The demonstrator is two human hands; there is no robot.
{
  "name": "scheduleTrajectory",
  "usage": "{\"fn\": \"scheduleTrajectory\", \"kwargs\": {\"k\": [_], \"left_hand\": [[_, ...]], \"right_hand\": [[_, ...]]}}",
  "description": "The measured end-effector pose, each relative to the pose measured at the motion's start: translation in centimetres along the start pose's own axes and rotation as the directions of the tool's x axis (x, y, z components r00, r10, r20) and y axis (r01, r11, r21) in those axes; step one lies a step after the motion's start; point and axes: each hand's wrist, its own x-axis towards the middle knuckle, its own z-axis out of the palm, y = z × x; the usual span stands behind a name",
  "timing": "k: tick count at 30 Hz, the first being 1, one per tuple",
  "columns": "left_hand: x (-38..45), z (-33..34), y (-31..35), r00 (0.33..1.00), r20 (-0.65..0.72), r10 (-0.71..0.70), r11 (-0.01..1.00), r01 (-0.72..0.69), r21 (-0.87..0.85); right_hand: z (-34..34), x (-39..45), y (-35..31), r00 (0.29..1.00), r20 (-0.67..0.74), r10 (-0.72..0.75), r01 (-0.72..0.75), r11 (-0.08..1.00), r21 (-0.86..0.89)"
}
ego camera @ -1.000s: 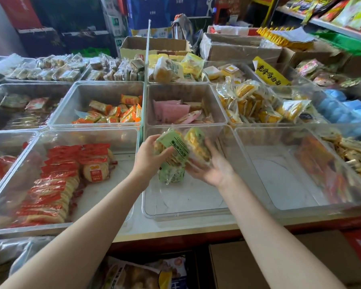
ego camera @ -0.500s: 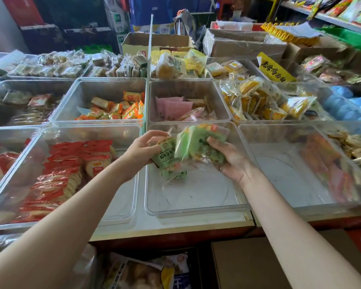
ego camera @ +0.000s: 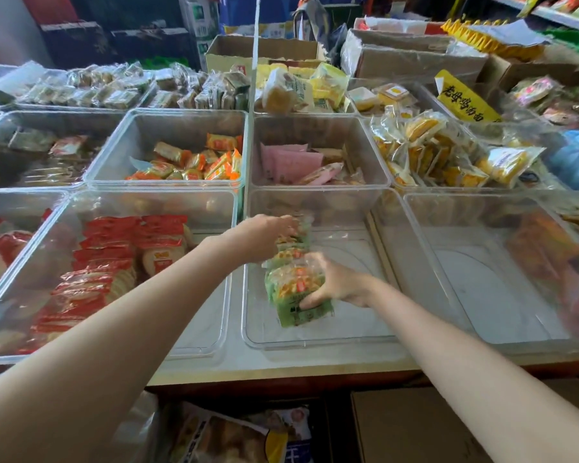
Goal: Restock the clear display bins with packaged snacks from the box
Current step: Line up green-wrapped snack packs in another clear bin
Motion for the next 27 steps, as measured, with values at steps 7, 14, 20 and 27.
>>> {"fn": "scheduleTrajectory", "kwargs": {"k": [7, 14, 20, 27], "left_hand": [[-1.4, 1.7, 0.3, 0.984, 0.176, -0.04, 0.883, -0.047, 0.468], [-0.9, 3.5, 1.4, 0.954, 0.263, -0.146, 0.851, -0.015, 0.525], [-1.2, 4.4, 0.7, 0.983, 0.136, -0.127, 0.802, 0.021, 0.597], [-1.0, 4.0, 2.3, 0.958, 0.191, -0.213, 0.791, 0.054, 0.609]], "right_hand": [[1.6, 3.6, 2.0, 0.954, -0.269, 0.13, -0.214, 0.927, -0.309], [2.9, 5.7, 2.5, 0.978, -0.193, 0.086, -0.097, 0.994, -0.05], [3.1, 5.3, 2.5, 0.959, -0.209, 0.191, -0.261, 0.882, -0.392], [2.7, 3.9, 1.1, 0.921, -0.164, 0.352, -0.368, 0.653, -0.662]]}}
